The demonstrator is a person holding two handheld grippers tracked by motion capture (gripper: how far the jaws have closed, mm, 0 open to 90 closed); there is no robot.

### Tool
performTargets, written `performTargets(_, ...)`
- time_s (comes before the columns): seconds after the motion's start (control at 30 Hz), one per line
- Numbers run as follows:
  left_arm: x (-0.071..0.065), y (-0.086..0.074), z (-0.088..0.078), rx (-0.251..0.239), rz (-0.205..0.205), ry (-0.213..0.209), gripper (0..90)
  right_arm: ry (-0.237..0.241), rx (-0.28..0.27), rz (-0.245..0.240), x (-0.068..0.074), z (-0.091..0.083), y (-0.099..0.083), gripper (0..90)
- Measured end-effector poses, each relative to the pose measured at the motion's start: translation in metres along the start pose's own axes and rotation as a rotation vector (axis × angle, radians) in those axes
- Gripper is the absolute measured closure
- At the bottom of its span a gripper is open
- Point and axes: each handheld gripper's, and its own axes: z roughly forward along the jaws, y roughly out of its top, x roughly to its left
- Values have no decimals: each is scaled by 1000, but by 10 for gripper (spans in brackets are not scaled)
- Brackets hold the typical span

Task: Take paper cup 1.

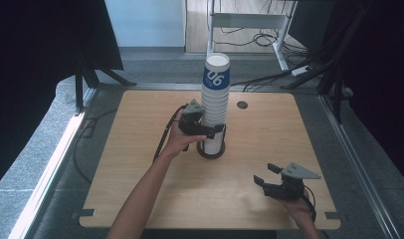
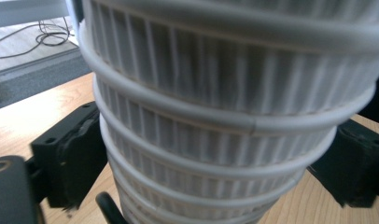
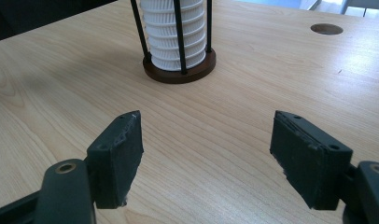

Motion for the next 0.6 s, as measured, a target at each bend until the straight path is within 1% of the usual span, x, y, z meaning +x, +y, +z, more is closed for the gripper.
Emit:
performTargets(0.03, 0, 0, 0, -4, 0, -2, 112, 1, -1, -1, 0, 0, 0, 256)
performTargets(0.2, 0, -1, -1, -13, 0, -1, 118, 7, -6, -3, 0, 0, 0, 256)
performTargets(0.37, 0, -1, -2, -5, 7, 3, 122, 25, -10, -7, 2, 2, 2, 254)
performTargets(0.43, 0, 0, -3, 7, 13, 7, 123, 42, -16, -2, 2, 3, 4, 251)
performTargets(0.53, 0, 1, -2, 8, 13, 6, 123, 87, -44, 22, 4, 5, 11, 242)
performTargets(0.6, -1, 0, -1, 4, 13, 7, 123, 97, -59, 21, 5, 5, 18, 240)
